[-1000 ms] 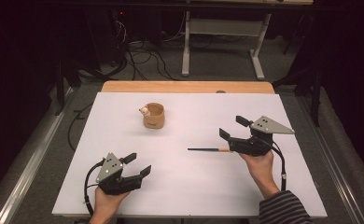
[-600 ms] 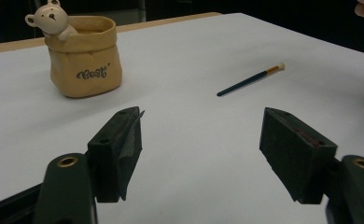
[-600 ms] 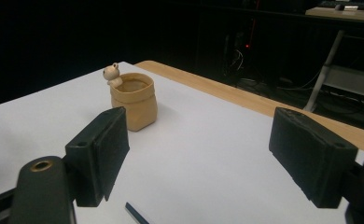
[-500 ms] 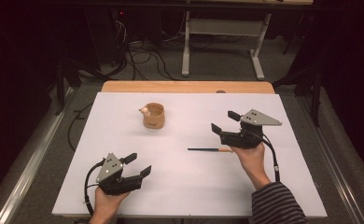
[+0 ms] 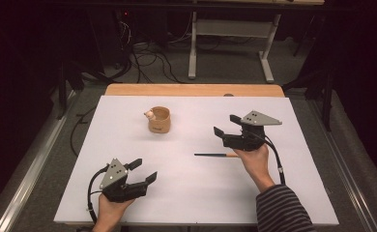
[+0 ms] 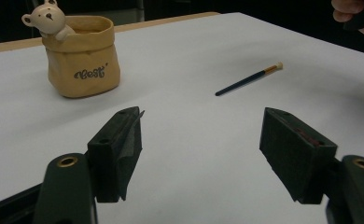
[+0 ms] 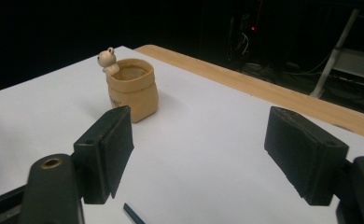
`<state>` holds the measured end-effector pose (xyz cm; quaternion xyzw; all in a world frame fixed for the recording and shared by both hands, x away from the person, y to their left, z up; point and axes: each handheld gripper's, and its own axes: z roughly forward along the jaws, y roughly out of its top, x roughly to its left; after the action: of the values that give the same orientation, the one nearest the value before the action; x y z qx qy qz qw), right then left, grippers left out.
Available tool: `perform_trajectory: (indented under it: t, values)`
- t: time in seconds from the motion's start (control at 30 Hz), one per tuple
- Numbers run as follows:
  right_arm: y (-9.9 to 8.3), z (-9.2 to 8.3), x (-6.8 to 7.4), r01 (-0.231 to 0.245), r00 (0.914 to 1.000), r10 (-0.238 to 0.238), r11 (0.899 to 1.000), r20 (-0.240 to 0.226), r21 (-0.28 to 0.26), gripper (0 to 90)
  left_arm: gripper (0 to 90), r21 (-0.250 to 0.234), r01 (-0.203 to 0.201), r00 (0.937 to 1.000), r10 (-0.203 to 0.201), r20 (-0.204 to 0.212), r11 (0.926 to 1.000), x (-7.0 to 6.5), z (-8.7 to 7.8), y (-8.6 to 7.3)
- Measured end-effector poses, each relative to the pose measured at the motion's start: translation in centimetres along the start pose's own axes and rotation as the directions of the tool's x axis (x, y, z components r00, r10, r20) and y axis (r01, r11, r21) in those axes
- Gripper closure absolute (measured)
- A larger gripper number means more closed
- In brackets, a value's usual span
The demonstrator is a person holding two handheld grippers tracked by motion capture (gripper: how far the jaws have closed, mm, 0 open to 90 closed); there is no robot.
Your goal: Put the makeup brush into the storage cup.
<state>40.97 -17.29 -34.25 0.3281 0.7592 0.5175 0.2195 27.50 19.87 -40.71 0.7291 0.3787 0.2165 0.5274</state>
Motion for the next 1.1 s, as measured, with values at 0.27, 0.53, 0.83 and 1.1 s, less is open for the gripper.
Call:
perform_trajectory:
  t: [0.27,0.53,0.83,1.1]
  values:
    - [0.4,0.5,0.0,0.021,0.9996,-0.019,0.997,-0.020,0.080,28.3,30.2,0.002,-0.001,1.0000,0.001,0.001,1.0000,0.0,0.0,0.0]
    - [0.5,0.8,-0.2,0.040,0.9987,-0.035,0.987,-0.037,0.157,30.7,30.1,0.006,0.000,1.0000,0.000,0.007,1.0000,0.0,0.1,0.0]
    - [1.2,0.8,-0.5,0.066,0.9973,-0.057,0.973,-0.046,0.220,32.3,30.0,0.008,0.000,1.0000,0.000,0.010,1.0000,0.0,0.1,0.0]
    - [1.7,1.2,-0.4,0.088,0.9951,-0.073,0.959,-0.068,0.269,32.6,29.8,0.008,0.000,0.9999,0.000,0.012,1.0000,0.0,0.1,0.0]
